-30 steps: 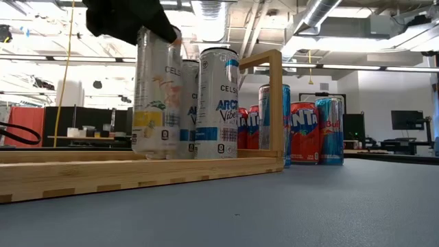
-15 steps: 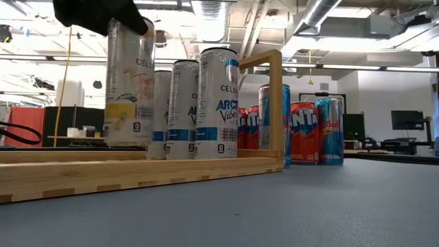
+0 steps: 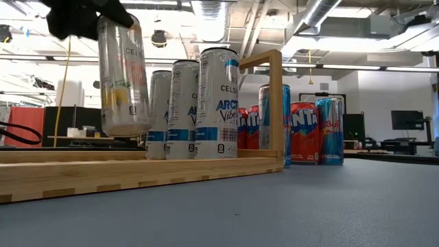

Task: Place canned beverage on shelf
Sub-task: Put the top right white yellow soda can on the shelf

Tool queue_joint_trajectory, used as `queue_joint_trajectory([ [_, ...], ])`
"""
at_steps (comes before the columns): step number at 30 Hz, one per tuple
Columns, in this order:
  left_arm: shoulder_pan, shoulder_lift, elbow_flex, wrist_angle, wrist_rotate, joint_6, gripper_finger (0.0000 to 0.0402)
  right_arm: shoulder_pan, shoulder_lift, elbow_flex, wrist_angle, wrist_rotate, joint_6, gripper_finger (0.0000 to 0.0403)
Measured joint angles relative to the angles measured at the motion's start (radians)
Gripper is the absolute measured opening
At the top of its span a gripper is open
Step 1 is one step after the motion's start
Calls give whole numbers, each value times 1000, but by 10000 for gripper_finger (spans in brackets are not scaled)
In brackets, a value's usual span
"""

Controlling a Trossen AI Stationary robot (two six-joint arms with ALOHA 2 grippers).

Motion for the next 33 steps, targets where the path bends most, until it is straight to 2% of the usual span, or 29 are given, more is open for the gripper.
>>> queue_joint_trajectory([
  [3, 20, -83, -97, 131, 32, 67, 255, 0, 0, 0, 1, 0, -5, 260],
  [6, 57, -131, -147, 125, 73, 91, 255, 0, 0, 0, 3, 0, -6, 260],
  [15, 191, -133, -142, 106, 216, 256, 254, 0, 0, 0, 3, 0, -5, 260],
  [26, 198, -133, -141, 42, 125, 339, 254, -1, 0, 0, 5, 0, -4, 260],
  [33, 199, -133, -151, 25, 120, 310, 254, -27, -1, 0, 13, 0, 37, 260],
])
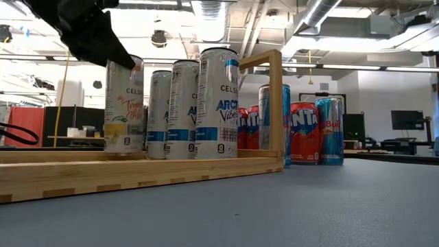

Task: Place canned beverage on shelf
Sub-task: Put the top right white yellow soda can on the shelf

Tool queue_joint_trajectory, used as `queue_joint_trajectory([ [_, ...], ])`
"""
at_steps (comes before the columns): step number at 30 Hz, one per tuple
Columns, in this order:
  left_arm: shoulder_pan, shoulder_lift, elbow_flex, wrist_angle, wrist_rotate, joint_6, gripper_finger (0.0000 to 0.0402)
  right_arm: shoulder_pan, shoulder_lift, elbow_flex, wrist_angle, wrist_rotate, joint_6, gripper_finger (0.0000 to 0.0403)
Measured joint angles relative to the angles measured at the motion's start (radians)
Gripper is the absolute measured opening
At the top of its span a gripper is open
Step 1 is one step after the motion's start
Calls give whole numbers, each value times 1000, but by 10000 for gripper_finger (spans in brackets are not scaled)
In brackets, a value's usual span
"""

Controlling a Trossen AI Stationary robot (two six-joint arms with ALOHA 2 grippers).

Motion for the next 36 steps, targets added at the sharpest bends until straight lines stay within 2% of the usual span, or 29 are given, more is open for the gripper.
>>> queue_joint_trajectory([
  [18, 6, 77, 0, 50, -22, 9, 255, -19, 0, 0, 5, 0, -1, 260],
  [28, 6, 77, 0, 90, 10, 4, 294, -19, 0, 0, 5, 0, -1, 260],
  [36, 6, 77, -1, 80, 15, 1, 299, -19, 0, 0, 5, -1, 2, 260],
])
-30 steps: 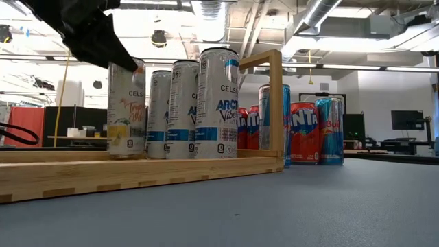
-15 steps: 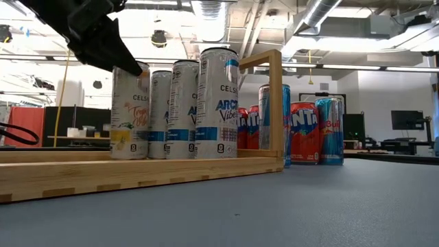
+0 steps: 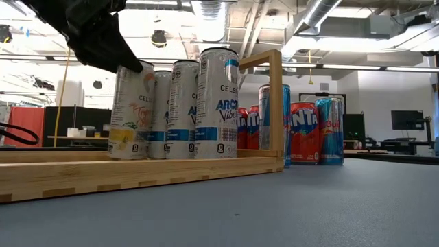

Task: Place canned beverage on shelf
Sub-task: Put the top right white yellow soda can on the shelf

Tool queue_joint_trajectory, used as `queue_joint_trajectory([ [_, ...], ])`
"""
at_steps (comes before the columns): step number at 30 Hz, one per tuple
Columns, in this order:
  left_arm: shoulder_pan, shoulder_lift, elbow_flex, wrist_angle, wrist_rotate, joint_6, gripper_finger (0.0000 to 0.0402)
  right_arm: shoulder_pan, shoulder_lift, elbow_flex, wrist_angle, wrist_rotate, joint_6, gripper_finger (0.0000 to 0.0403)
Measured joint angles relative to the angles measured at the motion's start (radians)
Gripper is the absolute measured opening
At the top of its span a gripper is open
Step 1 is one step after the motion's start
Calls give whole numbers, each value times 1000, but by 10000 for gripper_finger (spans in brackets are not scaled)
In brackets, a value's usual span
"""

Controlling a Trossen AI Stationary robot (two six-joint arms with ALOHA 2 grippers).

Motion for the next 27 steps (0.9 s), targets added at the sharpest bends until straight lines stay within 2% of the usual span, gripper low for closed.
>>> queue_joint_trajectory([
  [7, 0, -18, 0, -28, 15, -12, 300, 0, 0, 0, -6, 0, 0, 260],
  [15, -3, -91, -1, -189, 28, -117, 300, 0, 0, 0, -9, -3, 0, 260],
  [20, -3, -114, -1, -214, 43, -132, 300, 0, 0, 0, 6, -6, -1, 260],
  [24, -5, -154, -1, -214, 73, -133, 300, 0, 24, 1, 83, -105, -33, 260],
  [27, -5, -195, -1, -214, 71, -133, 300, 5, 70, 1, 137, -140, -76, 260],
])
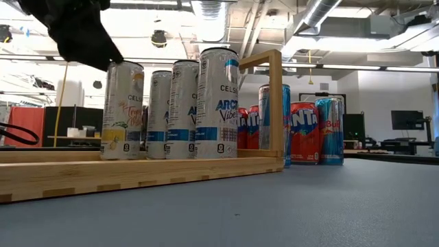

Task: Place canned beverage on shelf
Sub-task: Put the top right white yellow soda can on the shelf

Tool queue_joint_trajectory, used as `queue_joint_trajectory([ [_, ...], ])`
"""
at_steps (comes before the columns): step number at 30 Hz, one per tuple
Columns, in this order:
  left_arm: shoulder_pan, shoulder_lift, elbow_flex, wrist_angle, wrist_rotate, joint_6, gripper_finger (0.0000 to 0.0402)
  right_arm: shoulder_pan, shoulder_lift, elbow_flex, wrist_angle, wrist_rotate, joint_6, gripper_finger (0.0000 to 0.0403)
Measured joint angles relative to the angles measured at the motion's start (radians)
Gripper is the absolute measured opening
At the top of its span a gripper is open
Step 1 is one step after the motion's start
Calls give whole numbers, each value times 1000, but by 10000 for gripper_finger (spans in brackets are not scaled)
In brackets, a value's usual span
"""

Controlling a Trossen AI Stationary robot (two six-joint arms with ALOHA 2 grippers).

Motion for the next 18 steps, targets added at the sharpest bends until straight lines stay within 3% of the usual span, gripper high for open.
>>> queue_joint_trajectory([
  [5, 0, -52, 0, -46, 15, -6, 300, 1, 110, -1, 70, -38, -104, 260],
  [10, -7, -101, 0, -141, 35, -87, 300, -5, 252, -1, 252, -187, -191, 260],
  [18, -74, -159, 0, -183, 75, -165, 300, 17, 442, -1, 511, -198, -306, 260],
])
